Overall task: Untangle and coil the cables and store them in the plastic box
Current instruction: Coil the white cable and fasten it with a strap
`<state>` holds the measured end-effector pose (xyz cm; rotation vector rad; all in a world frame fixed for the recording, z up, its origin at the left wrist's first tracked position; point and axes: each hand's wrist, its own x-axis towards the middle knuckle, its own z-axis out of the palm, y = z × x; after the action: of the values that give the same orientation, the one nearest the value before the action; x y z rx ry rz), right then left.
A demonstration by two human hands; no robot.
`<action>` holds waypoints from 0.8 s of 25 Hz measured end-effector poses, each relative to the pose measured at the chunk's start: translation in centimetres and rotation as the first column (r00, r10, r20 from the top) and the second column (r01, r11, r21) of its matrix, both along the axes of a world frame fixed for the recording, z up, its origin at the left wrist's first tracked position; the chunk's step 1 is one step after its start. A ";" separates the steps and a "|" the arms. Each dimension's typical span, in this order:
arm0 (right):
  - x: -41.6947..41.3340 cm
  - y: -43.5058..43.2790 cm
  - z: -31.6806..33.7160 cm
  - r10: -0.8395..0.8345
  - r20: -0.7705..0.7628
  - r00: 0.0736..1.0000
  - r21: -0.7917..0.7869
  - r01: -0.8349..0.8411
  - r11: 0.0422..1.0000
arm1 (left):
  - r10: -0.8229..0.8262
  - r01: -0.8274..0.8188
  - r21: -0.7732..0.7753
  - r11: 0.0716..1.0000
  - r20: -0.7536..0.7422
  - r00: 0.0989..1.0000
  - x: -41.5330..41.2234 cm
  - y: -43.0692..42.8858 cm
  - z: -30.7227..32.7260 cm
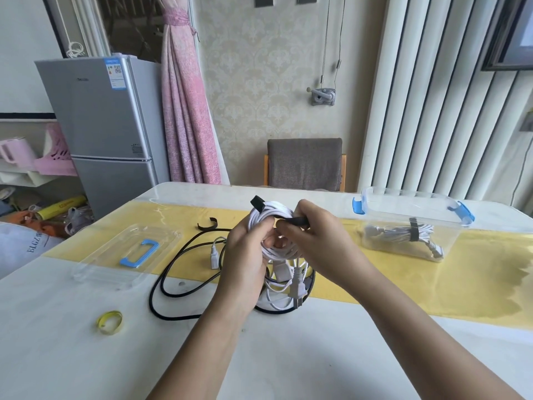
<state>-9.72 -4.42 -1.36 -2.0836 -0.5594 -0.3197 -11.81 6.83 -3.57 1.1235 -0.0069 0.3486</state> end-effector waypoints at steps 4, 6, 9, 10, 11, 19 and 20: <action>0.4 -0.8 0.5 0.027 -0.142 0.989 -0.026 -0.031 0.999 | 0.050 -0.050 -0.017 0.999 0.017 0.999 -0.1 -0.7 -0.4; 0.3 -1.2 0.7 -0.014 -0.087 0.996 -0.137 0.002 0.991 | 0.055 -0.056 0.012 0.998 0.055 0.997 -0.1 -0.8 -0.6; 0.2 -1.5 1.0 -0.036 -0.119 0.992 -0.158 0.017 0.987 | 0.061 -0.067 0.056 0.996 0.100 0.993 0.1 -1.0 -0.9; 0.1 -1.6 1.1 -0.046 -0.128 0.991 -0.154 0.026 0.988 | 0.068 -0.078 0.079 0.994 0.117 0.991 0.1 -1.2 -1.0; 0.1 -1.7 1.3 -0.058 -0.135 0.989 -0.146 0.038 0.989 | 0.076 -0.091 0.106 0.990 0.135 0.988 0.0 -1.5 -1.0; 0.2 -2.2 1.7 -0.085 -0.247 0.965 -0.071 0.069 0.995 | 0.025 -0.165 0.344 0.924 0.376 0.926 -0.4 -2.4 -1.1; 0.2 -2.1 1.7 -0.061 -0.305 0.950 -0.014 0.060 0.998 | 0.016 -0.136 0.320 0.938 0.353 0.936 -0.2 -2.3 -1.2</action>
<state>-9.50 -6.53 0.33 -2.1045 -0.3107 -0.0273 -12.05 4.50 -4.81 1.3942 -0.3473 0.6311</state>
